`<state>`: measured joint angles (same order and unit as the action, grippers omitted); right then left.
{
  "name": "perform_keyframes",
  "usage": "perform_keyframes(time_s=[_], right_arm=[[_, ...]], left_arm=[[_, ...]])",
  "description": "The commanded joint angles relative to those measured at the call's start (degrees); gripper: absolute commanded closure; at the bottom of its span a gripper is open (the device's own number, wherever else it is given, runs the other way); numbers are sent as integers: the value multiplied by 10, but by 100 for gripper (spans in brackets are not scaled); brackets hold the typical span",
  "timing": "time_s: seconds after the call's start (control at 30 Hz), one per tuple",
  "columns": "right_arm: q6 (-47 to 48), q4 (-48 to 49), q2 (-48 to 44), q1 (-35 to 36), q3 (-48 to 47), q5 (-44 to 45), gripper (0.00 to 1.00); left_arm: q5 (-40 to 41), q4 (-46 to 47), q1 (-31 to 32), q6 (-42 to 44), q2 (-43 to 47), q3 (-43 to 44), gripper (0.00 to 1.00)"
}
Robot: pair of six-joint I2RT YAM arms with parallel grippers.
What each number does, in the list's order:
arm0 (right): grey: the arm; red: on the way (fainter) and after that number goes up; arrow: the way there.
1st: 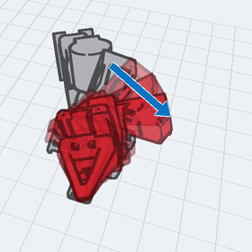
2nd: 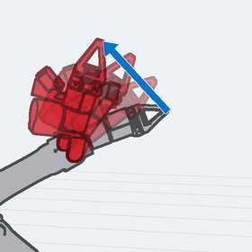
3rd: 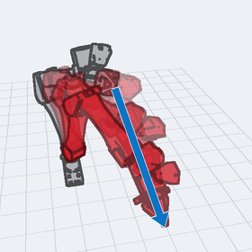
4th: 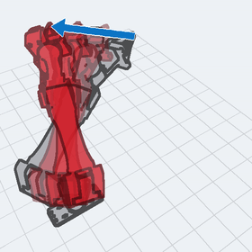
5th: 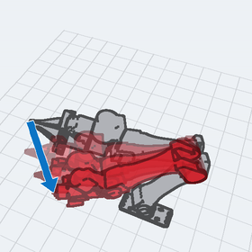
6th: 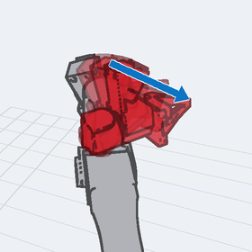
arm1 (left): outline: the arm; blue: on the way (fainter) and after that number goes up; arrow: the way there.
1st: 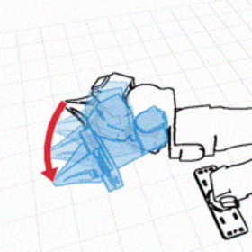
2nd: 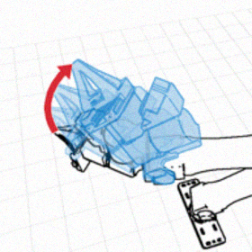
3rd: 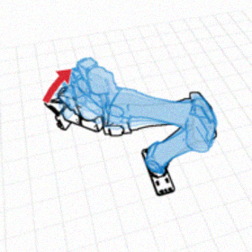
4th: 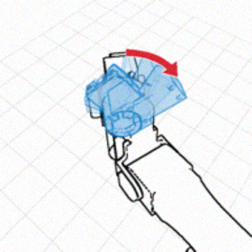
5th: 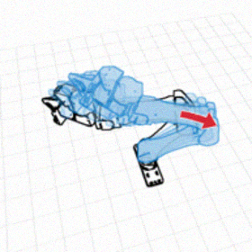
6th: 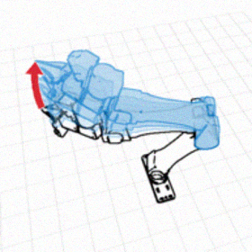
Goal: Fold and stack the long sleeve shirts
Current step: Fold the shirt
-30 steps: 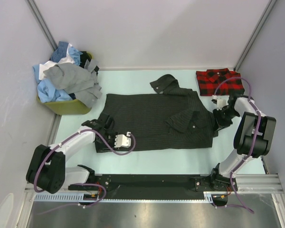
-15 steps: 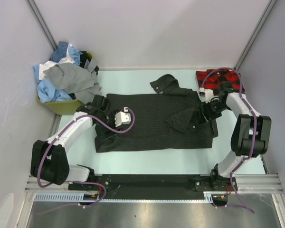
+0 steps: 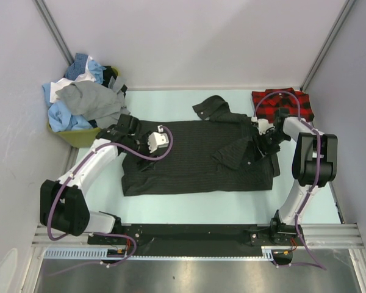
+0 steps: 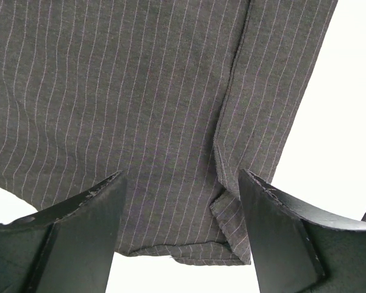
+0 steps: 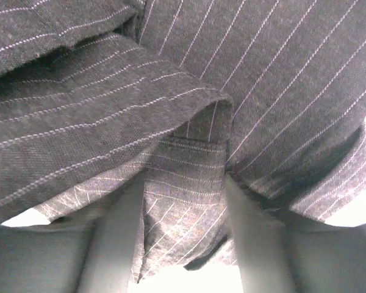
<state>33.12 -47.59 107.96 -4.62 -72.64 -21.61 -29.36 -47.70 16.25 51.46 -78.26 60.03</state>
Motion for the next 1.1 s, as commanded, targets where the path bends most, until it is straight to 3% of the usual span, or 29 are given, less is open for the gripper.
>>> perform_keyframes(time_s=[0.0, 0.1, 0.27, 0.37, 0.43, 0.47, 0.5, 0.57, 0.6, 0.63, 0.7, 0.73, 0.77, 0.87, 1.07], right_arm=[[-3, -18, 2, 4, -32, -18, 67], [-10, -56, -25, -6, -49, -68, 99], [-21, -117, -81, -32, -84, -146, 100], [-28, -171, -96, -56, -122, -320, 100], [-80, -158, -104, -52, -137, -384, 100], [-123, -126, -110, -48, -134, -426, 100], [-185, -17, -128, -43, -126, -442, 100], [-411, 148, -146, -23, -77, -456, 100], [-496, 352, -158, -16, -59, -456, 100], [-650, 443, -159, -2, -41, -455, 100], [-733, 586, -121, 14, -54, -454, 100], [-742, 566, -103, 24, -78, -458, 100], [-698, 440, -87, 25, -135, -452, 100], [-551, 232, -48, 14, -177, -438, 100], [-491, 77, -78, -4, -100, -526, 100]], left_arm=[[-20, 14, -2, -20, 10, 25, 21], [-19, 17, -2, -35, 13, 35, 21], [-24, 24, -2, -63, 12, 65, 20], [-30, 39, -2, -101, 4, 98, 18], [-41, 50, -2, -120, -3, 138, 16], [-37, 61, -2, -130, -3, 149, 8], [-34, 76, -3, -153, -1, 161, 1], [-14, 134, -4, -186, 7, 183, 1], [-6, 173, -4, -225, 10, 194, 0], [-1, 188, -5, -242, 13, 199, 0], [7, 201, -5, -276, 9, 213, 1], [6, 188, -5, -283, 2, 240, 0], [8, 174, -5, -293, -16, 256, 1], [10, 130, -8, -303, -39, 301, 1], [-5, 140, -9, -328, -20, 258, 1]])
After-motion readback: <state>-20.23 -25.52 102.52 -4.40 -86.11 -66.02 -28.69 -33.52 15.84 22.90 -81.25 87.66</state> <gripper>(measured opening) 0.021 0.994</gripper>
